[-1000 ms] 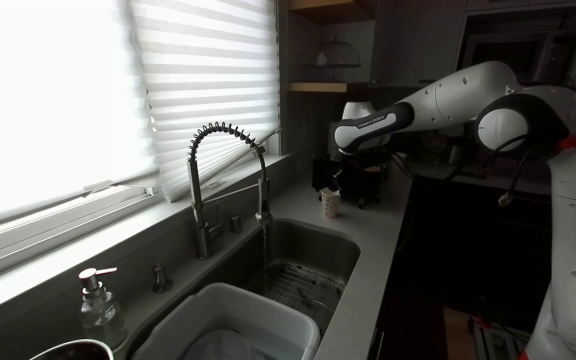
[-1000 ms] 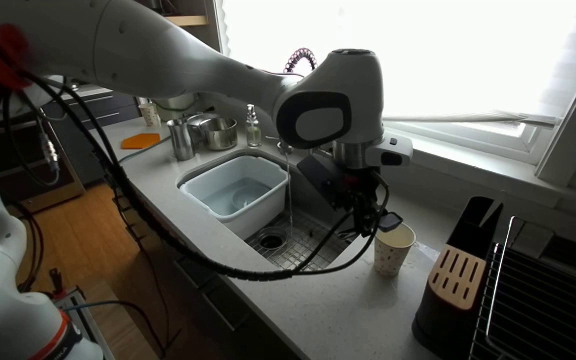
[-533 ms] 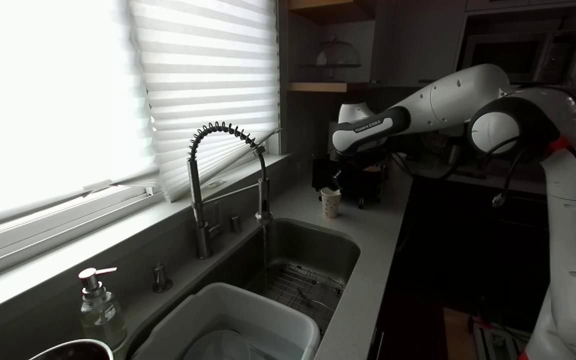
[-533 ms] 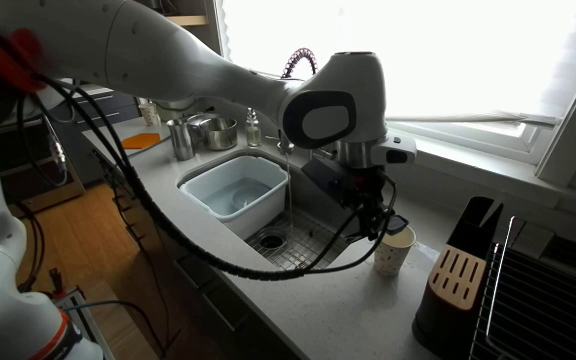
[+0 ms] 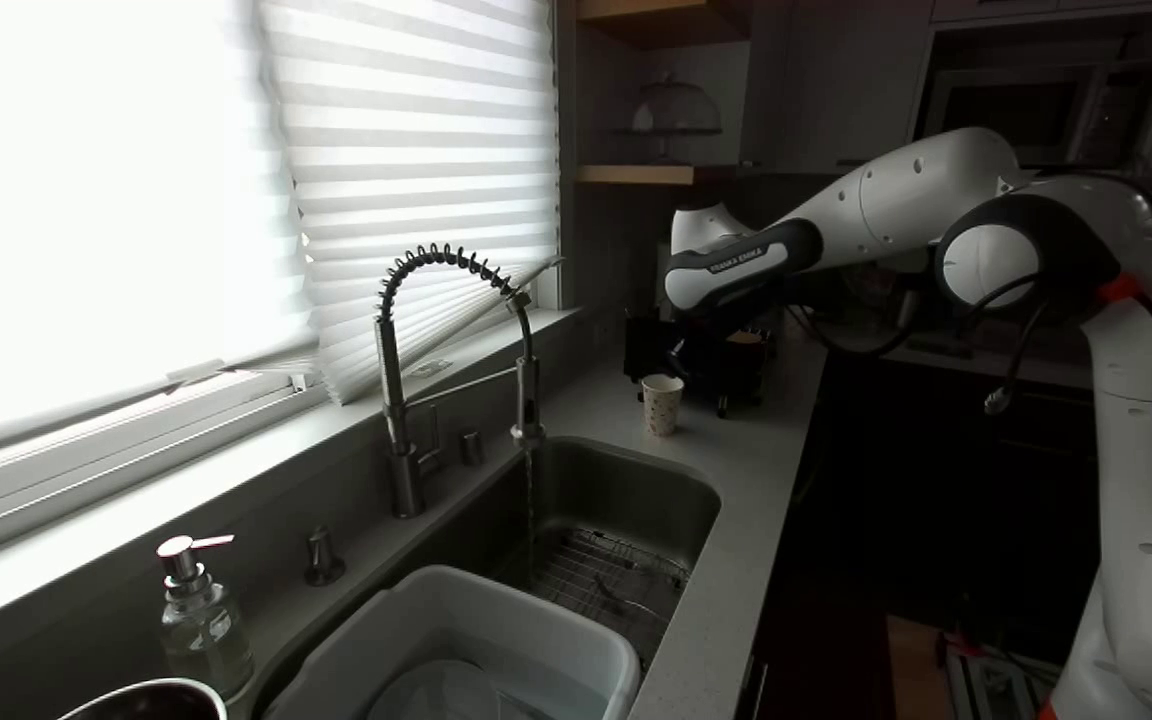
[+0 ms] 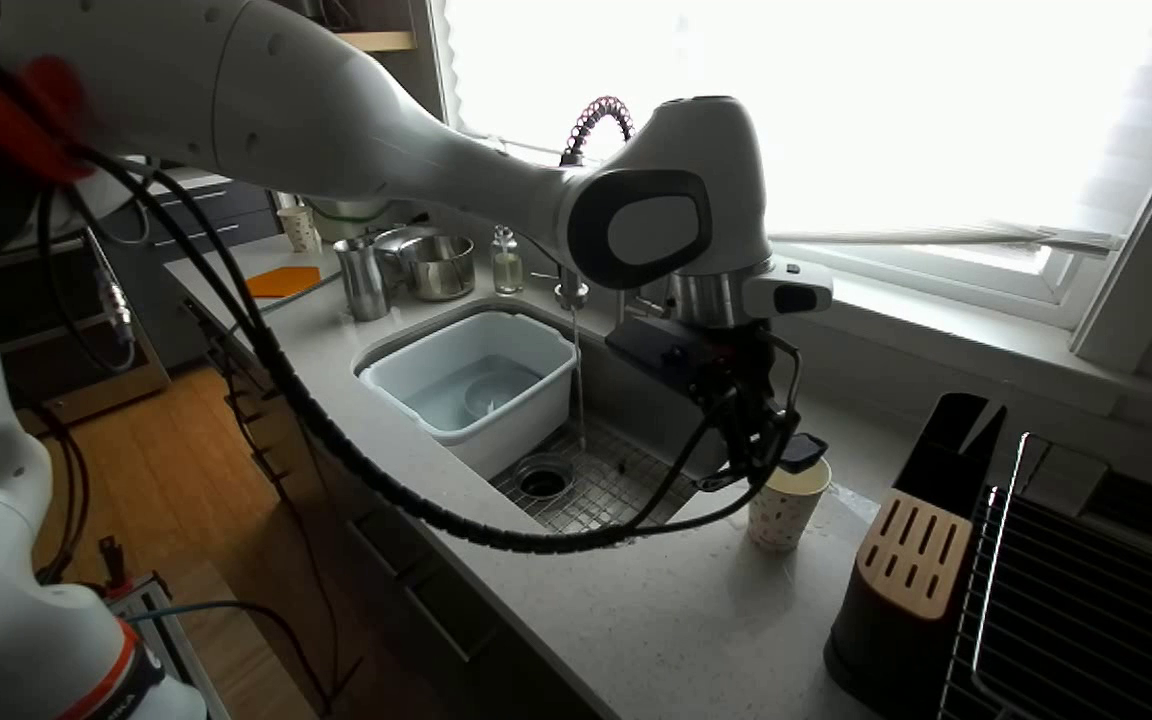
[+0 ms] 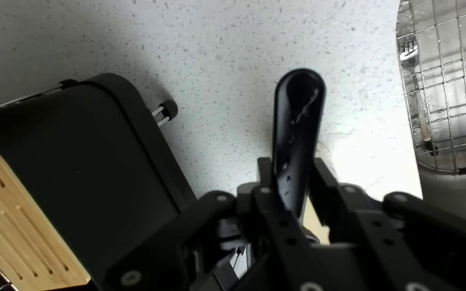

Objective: Collect some water on the black spoon and pour it into the cup

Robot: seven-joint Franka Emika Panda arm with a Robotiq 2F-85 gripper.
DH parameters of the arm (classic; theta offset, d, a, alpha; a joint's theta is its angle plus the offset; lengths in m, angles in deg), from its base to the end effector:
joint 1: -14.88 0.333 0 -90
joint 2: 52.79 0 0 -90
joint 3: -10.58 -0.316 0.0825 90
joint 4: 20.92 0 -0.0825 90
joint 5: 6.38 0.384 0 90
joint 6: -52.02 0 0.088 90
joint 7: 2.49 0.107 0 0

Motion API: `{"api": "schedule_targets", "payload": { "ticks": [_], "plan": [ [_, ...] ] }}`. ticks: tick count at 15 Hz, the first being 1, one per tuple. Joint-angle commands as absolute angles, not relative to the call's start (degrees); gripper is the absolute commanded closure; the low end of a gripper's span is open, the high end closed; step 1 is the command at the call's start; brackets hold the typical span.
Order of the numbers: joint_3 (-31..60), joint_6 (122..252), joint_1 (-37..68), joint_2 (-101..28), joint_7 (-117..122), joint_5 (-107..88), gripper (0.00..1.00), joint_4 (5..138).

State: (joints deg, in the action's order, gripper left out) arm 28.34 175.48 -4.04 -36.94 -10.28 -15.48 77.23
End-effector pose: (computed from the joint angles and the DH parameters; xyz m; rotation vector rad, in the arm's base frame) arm 0.5302 -0.3816 0.4514 2.8076 -0.5832 0.1131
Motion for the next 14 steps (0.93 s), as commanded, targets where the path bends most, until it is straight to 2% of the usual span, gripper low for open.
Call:
{"api": "schedule_targets", "payload": {
  "ticks": [1, 14],
  "plan": [
    [28.56, 174.98, -3.29, -37.33, -8.18, -19.35, 0.94, 77.47],
    [28.83, 174.81, -1.46, -38.72, -4.77, -30.04, 0.94, 78.37]
  ]
}}
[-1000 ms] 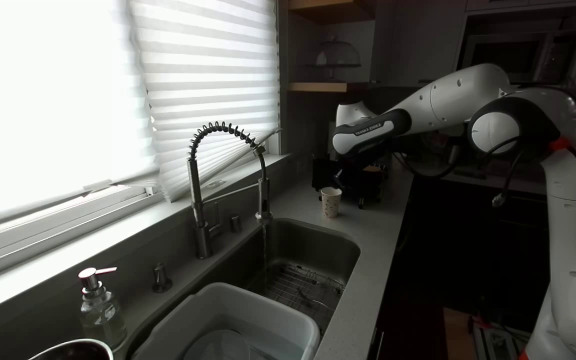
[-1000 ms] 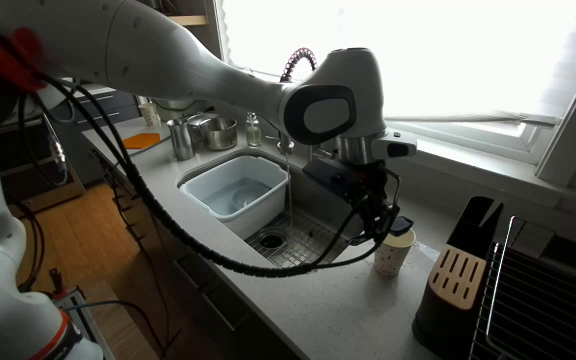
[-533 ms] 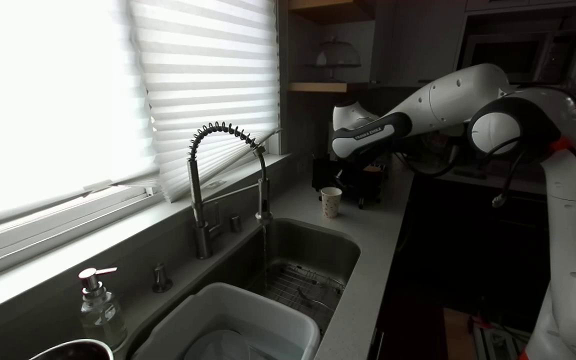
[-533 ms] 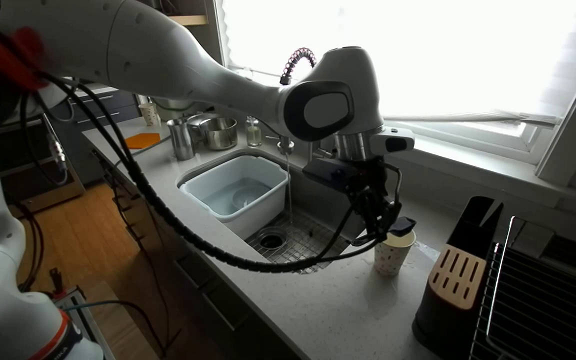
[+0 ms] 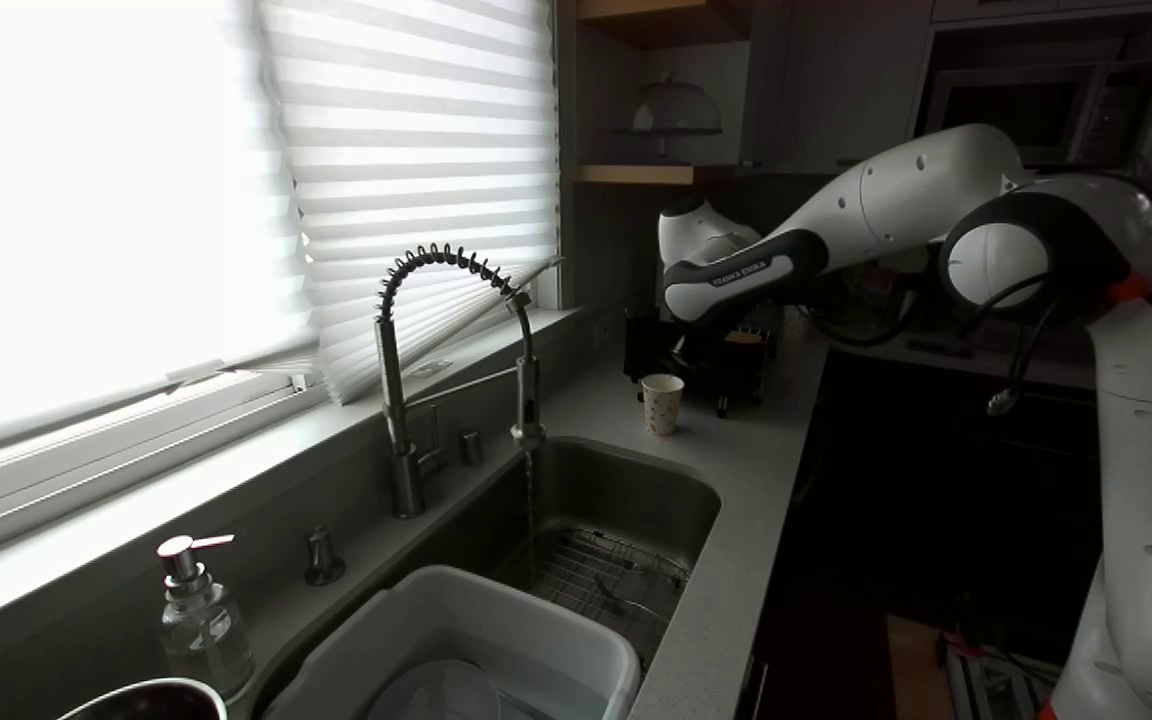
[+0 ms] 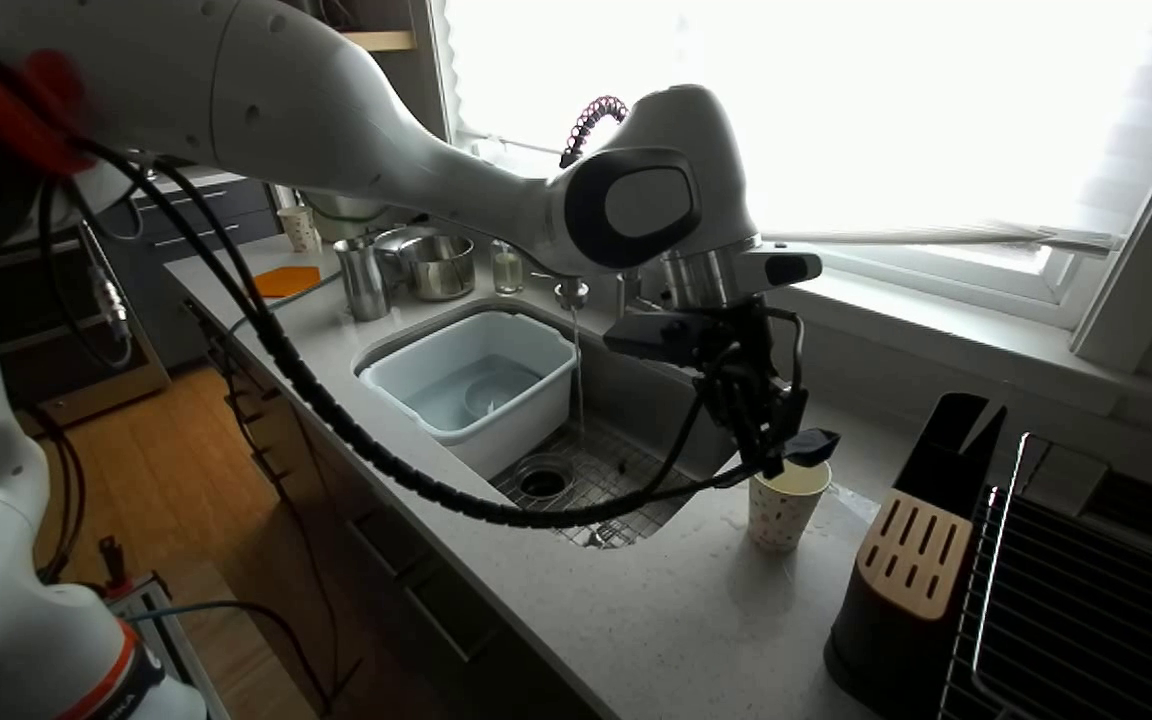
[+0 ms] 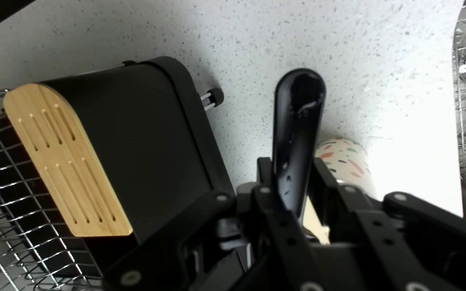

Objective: Collect some water on the black spoon and pour it into the cup

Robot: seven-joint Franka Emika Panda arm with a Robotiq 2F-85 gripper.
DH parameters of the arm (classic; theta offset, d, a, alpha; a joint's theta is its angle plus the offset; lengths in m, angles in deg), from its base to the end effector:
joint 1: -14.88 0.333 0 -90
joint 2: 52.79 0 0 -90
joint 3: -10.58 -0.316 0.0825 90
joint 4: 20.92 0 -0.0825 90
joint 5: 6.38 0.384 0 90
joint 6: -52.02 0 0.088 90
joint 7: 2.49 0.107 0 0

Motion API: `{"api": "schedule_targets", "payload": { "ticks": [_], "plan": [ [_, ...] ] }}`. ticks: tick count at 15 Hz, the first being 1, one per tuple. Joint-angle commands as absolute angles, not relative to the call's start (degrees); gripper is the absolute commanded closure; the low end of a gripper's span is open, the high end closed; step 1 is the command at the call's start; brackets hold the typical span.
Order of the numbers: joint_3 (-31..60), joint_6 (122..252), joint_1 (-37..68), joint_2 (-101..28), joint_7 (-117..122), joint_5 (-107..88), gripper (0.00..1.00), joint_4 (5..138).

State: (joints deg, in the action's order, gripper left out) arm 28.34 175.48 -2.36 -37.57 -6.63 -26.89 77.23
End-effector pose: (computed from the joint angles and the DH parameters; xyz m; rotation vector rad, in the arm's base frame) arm 0.5362 -0.3722 0.4608 2.6673 -0.4704 0.0534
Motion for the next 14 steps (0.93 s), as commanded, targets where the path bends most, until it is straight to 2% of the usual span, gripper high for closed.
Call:
{"api": "schedule_targets", "payload": {
  "ticks": [1, 14],
  "plan": [
    [28.8, 174.82, -1.44, -38.77, -4.59, -30.52, 0.94, 78.42],
    [28.66, 174.89, 0.11, -38.78, -3.36, -37.0, 0.94, 78.67]
  ]
}}
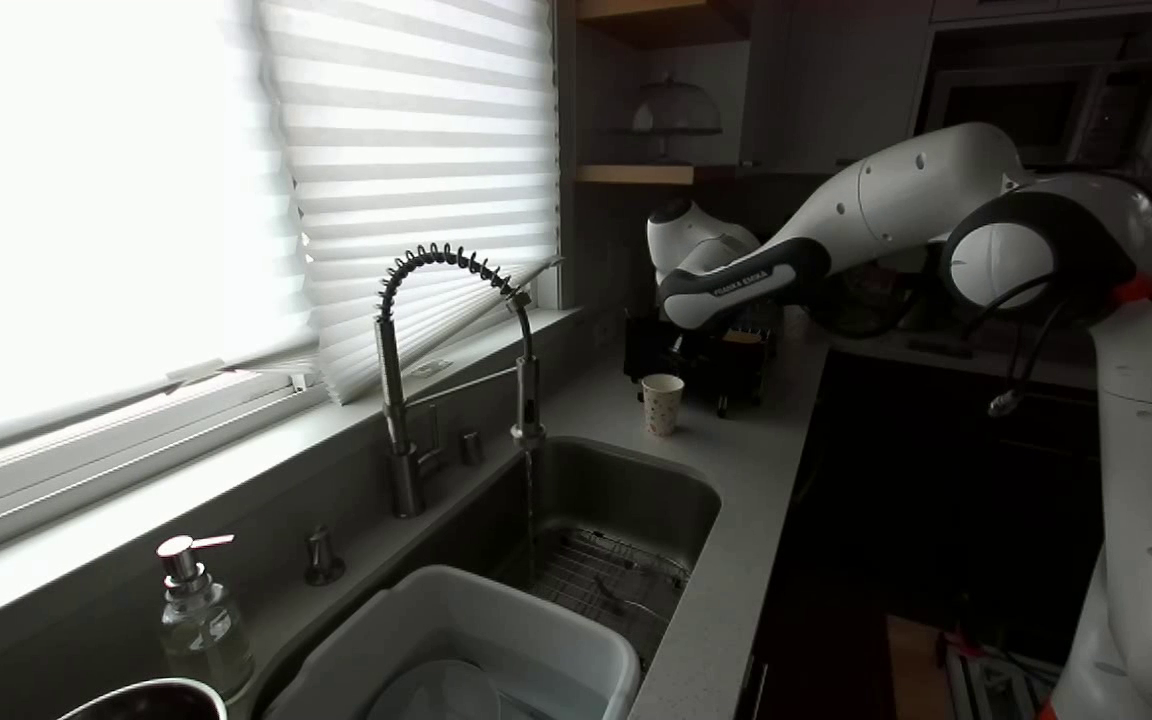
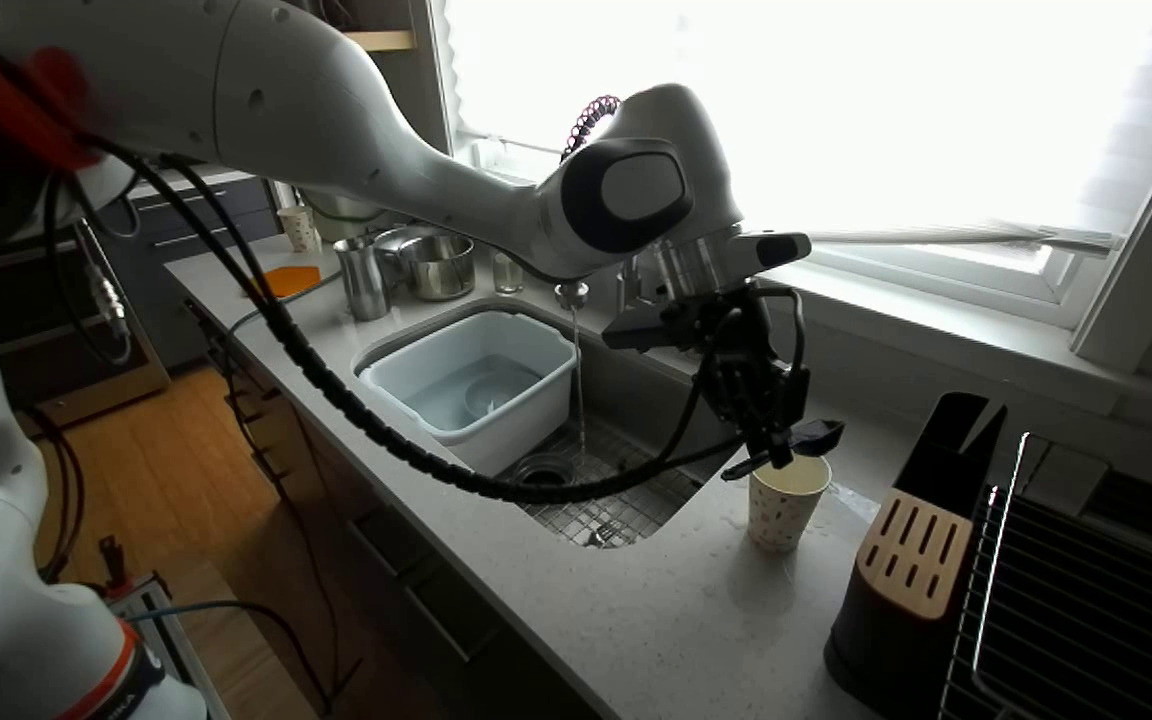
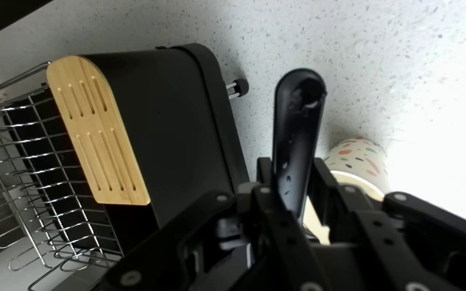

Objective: Collect some water on the black spoon and pour it into the cup

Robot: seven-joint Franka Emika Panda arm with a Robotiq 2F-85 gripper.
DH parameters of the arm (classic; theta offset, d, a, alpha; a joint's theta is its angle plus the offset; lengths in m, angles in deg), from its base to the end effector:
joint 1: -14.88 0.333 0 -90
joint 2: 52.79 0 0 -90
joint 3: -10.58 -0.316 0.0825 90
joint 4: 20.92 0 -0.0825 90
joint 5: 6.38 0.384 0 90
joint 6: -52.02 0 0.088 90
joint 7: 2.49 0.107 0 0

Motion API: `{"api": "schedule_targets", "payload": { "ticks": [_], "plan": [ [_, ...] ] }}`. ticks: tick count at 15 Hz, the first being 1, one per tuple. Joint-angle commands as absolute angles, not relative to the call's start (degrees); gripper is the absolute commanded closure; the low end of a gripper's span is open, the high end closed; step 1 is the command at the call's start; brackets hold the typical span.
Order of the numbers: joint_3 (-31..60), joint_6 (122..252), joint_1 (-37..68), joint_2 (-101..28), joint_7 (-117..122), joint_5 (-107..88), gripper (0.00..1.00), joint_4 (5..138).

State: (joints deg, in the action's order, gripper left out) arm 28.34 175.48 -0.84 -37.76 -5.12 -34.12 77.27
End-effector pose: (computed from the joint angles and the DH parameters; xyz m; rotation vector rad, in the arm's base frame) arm 0.5436 -0.3620 0.4648 2.5790 -0.3728 0.0202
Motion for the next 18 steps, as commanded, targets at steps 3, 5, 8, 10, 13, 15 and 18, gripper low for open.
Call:
{"api": "schedule_targets", "payload": {
  "ticks": [3, 5, 8, 10, 13, 15, 18],
  "plan": [
    [28.61, 175.24, 0.44, -38.59, -3.11, -38.45, 0.94, 78.73],
    [28.49, 175.72, 0.68, -38.45, -2.9, -39.14, 0.94, 78.85],
    [27.97, 176.81, 0.91, -38.23, -2.83, -38.45, 0.94, 78.86],
    [27.78, 177.21, 1.16, -38.14, -2.64, -38.32, 0.94, 78.8],
    [27.64, 177.86, 1.47, -37.99, -2.39, -39.0, 0.94, 78.79],
    [27.66, 177.41, 1.83, -37.97, -2.57, -39.97, 0.94, 78.94],
    [27.61, 177.2, 2.06, -38.04, -2.55, -41.44, 0.94, 79.3]
  ]
}}
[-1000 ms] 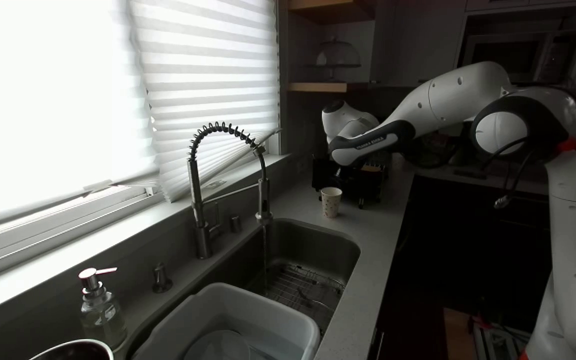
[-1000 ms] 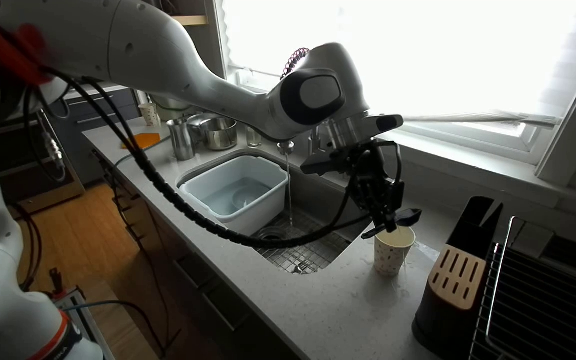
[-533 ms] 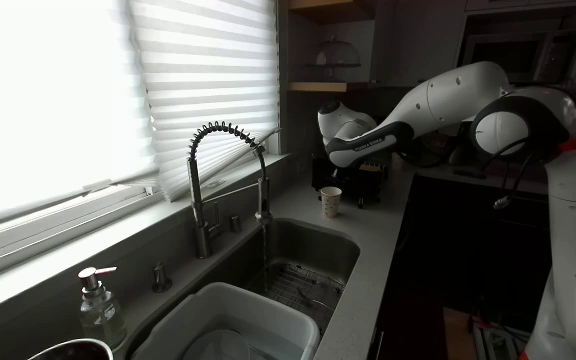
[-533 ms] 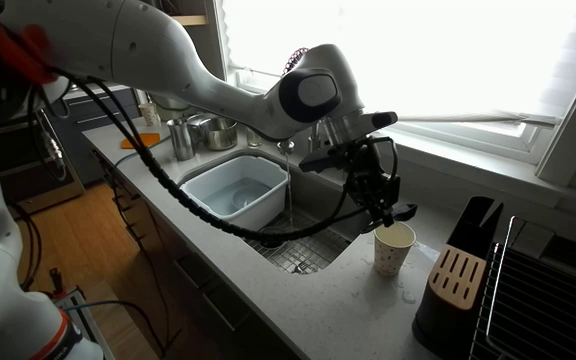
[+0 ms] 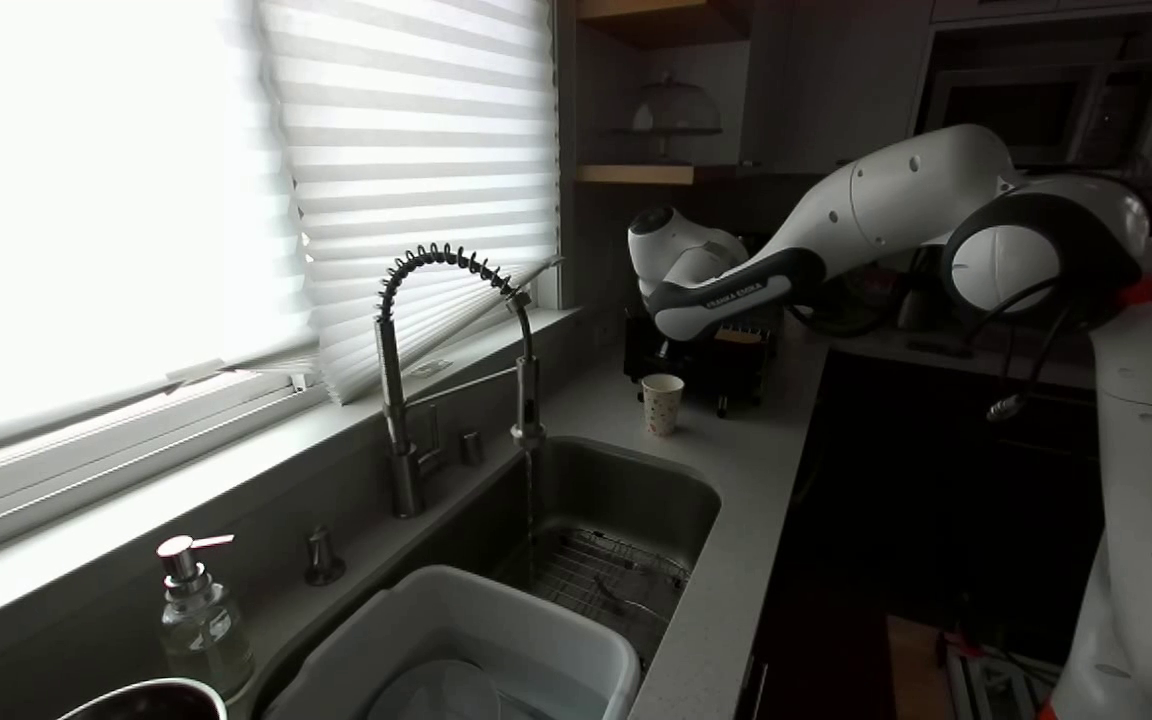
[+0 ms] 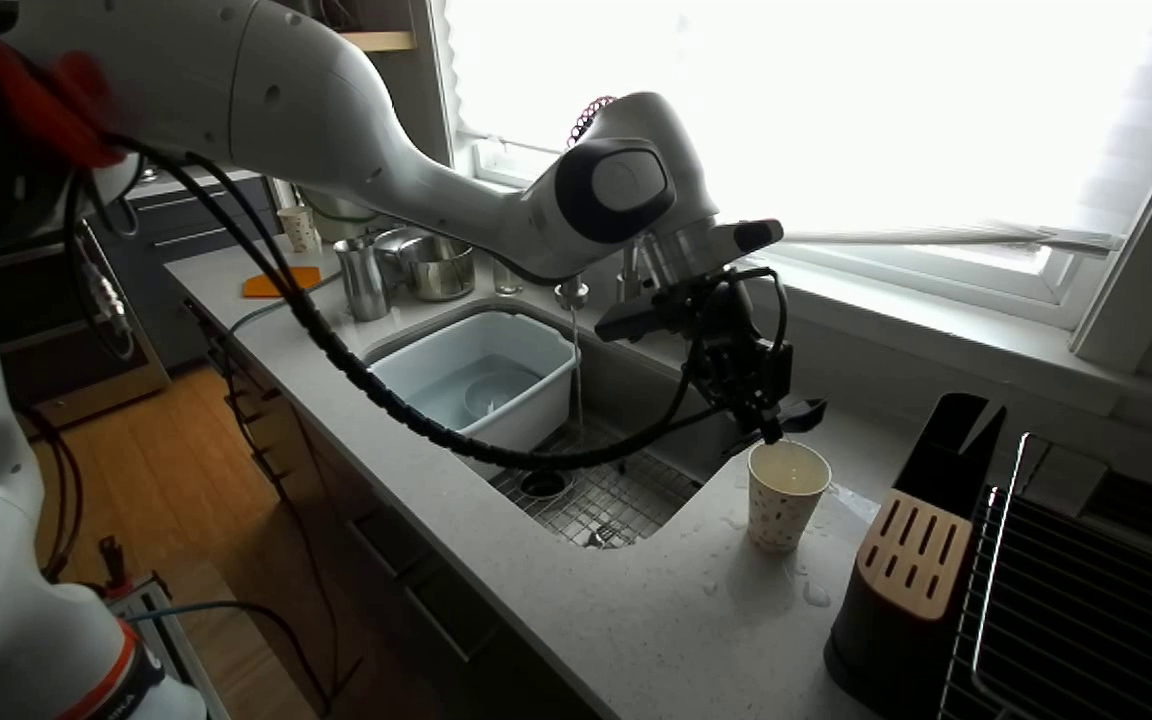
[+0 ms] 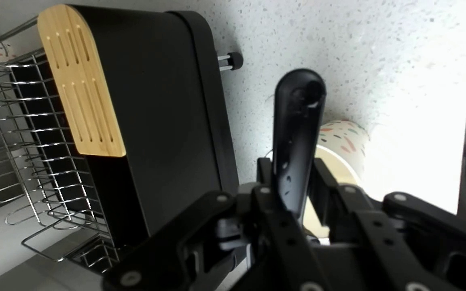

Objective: Collect some water on the black spoon and pour it into the cup

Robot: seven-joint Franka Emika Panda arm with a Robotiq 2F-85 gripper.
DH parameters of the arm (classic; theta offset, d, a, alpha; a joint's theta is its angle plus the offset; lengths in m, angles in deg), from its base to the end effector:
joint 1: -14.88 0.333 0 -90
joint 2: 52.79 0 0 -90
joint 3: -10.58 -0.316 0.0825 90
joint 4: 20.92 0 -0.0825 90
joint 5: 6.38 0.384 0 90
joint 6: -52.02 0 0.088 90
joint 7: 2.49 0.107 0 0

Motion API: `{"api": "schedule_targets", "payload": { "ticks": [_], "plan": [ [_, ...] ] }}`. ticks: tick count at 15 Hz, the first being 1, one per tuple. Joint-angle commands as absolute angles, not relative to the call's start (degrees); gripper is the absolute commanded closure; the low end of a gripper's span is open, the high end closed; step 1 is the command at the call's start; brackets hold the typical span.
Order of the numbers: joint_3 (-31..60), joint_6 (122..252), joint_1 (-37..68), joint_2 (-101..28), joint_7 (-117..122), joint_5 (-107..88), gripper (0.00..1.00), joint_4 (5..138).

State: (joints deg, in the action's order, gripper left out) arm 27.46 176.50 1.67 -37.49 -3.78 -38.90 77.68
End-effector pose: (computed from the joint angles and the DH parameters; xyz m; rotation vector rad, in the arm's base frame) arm 0.5643 -0.3321 0.4608 2.5296 -0.2556 0.0280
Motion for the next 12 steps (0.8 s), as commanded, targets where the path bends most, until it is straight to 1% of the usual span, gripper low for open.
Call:
{"api": "schedule_targets", "payload": {
  "ticks": [1, 12],
  "plan": [
    [27.65, 177.12, 2.17, -38.09, -2.44, -42.22, 0.94, 79.53],
    [27.23, 177.03, 2.28, -38.64, -2.0, -47.21, 0.94, 80.76]
  ]
}}
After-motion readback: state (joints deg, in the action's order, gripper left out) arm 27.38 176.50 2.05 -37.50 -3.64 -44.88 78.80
